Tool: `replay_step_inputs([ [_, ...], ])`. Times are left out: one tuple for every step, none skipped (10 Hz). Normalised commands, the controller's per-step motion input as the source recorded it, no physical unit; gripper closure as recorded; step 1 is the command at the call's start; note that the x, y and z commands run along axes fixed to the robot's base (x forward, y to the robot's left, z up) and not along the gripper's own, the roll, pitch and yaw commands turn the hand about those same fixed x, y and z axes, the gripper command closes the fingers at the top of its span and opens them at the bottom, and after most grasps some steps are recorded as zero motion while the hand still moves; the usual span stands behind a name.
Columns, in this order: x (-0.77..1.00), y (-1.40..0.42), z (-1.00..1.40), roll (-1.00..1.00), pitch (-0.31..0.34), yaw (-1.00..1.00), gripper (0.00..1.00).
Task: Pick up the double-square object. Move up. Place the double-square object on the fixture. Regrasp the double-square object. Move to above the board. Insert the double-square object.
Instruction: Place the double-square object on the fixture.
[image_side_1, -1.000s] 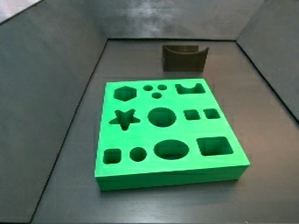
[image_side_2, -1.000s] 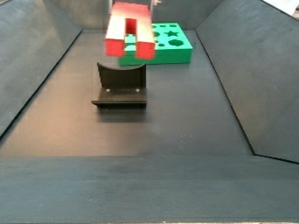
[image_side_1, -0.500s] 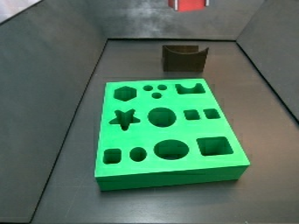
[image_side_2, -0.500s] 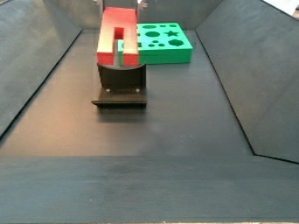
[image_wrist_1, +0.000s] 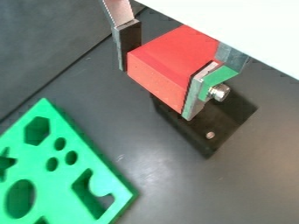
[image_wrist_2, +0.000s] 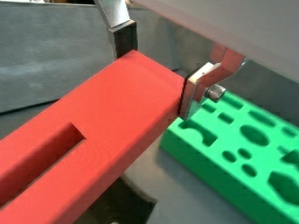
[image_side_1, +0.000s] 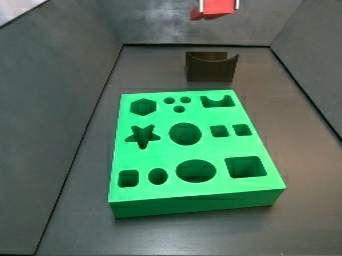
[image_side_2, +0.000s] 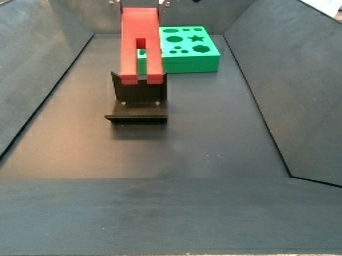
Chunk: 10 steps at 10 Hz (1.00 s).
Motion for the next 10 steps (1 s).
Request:
replay_step_inputs([
  [0.09, 0.04, -0.02, -1.00, 0.185, -0.14, 1.00],
  [0.09, 0.04, -0.02, -1.00, 0.183, -0.15, 1.00],
  [0.08, 0.04, -0.01, -1.00, 0.176, -0.18, 1.00],
  [0.08, 0.04, -0.01, -1.00, 0.173, -0.19, 1.00],
  [0.08, 0.04, -0.02, -1.00, 0.164, -0.22, 1.00],
  [0.08, 0.04, -0.02, -1.00, 0.160, -0.25, 1.00],
  [0.09, 0.05, -0.02, -0.92, 0.127, -0.28, 1.00],
  [0.09, 0.05, -0.02, -0.80, 0.096, -0.27, 1.00],
  [0.09, 0.05, -0.02, -0.56, 0.035, -0.25, 1.00],
  [0.08, 0.04, -0.01, -0.37, -0.002, -0.22, 1.00],
])
